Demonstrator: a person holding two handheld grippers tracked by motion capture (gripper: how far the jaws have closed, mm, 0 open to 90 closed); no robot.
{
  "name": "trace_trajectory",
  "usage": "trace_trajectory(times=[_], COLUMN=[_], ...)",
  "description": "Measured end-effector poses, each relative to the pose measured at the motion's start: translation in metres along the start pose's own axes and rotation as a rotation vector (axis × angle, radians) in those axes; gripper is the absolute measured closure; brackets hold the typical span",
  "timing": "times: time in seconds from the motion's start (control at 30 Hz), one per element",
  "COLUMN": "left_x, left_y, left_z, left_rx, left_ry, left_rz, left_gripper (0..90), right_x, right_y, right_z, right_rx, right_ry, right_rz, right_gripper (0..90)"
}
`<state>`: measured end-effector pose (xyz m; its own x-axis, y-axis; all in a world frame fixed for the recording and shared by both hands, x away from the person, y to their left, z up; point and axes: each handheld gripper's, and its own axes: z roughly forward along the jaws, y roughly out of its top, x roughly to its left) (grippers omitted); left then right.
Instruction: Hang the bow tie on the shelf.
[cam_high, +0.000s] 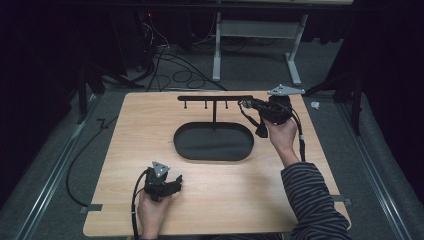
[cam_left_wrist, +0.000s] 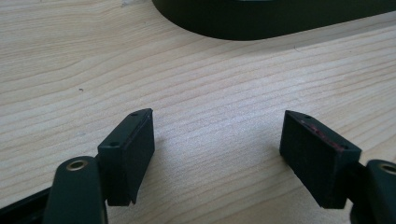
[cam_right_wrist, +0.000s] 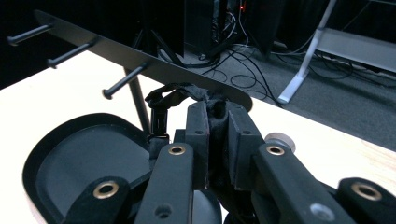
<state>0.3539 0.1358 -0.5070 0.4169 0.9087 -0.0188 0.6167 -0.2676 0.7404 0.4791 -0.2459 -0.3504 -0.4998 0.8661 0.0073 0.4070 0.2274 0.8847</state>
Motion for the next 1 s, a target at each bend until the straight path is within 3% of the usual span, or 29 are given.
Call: trace_trajectory(times=[0.4,1.0], left_x=[0.000,0.000], left_y=[0.000,0.000], left_z=[0.000,0.000], left_rx=[0.001,0.000], left_ry=[-0.001,-0.001], left_rz=[0.001,0.001], left_gripper=[26.9,26.7], right_x=[-0.002,-0.004], right_y=[-0.005,-0.007], right_z=[0.012,0.015], right_rx=[0.032,0.062], right_ry=[-0.012,-0.011], right_rz=[0.015,0.024], right_gripper=[79.8,74.2])
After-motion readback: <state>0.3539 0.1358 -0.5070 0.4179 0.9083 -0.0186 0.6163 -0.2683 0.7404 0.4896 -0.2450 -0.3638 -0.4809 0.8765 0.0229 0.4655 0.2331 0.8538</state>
